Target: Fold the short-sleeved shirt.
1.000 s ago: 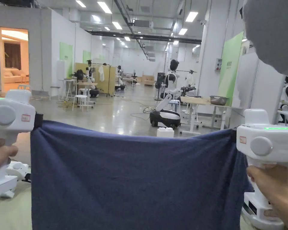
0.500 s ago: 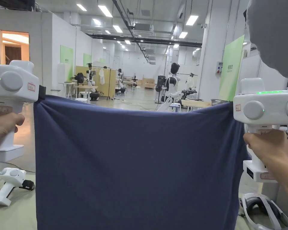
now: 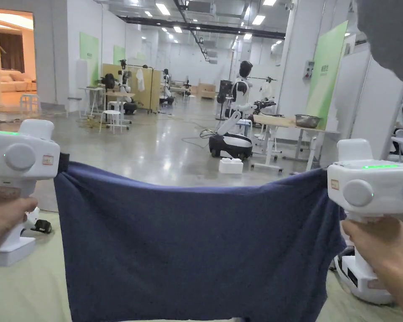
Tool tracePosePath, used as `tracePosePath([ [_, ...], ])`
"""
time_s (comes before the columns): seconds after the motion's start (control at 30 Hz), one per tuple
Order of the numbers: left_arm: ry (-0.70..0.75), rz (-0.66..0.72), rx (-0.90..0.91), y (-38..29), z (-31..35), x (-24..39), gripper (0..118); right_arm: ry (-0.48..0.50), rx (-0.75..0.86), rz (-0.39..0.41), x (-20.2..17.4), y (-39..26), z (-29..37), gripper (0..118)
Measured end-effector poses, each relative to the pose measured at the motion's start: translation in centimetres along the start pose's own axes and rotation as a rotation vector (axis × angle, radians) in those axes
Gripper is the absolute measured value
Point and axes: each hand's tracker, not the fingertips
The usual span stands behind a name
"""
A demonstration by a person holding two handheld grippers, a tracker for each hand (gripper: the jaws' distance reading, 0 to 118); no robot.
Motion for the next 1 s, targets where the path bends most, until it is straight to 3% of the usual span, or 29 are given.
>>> tracePosePath([
  [0.2,-0.031,0.024,-0.023,-7.1,2.8,-0.3,5,0.021,-0.05,0.01,0.7,-6.3,3.0,4],
  [0.5,-0.064,0.07,-0.04,-14.5,10.3,-2.8,5,0.044,-0.084,0.051,1.5,-13.7,12.7,4],
  [0.77,-0.08,0.033,-0.136,-24.3,18.4,-4.4,5,0.071,-0.168,-0.001,2.0,-21.1,22.0,4],
  [1.0,-0.072,0.045,-0.294,-32.7,22.6,-5.3,5,0.111,-0.348,0.081,1.3,-28.3,27.2,4],
])
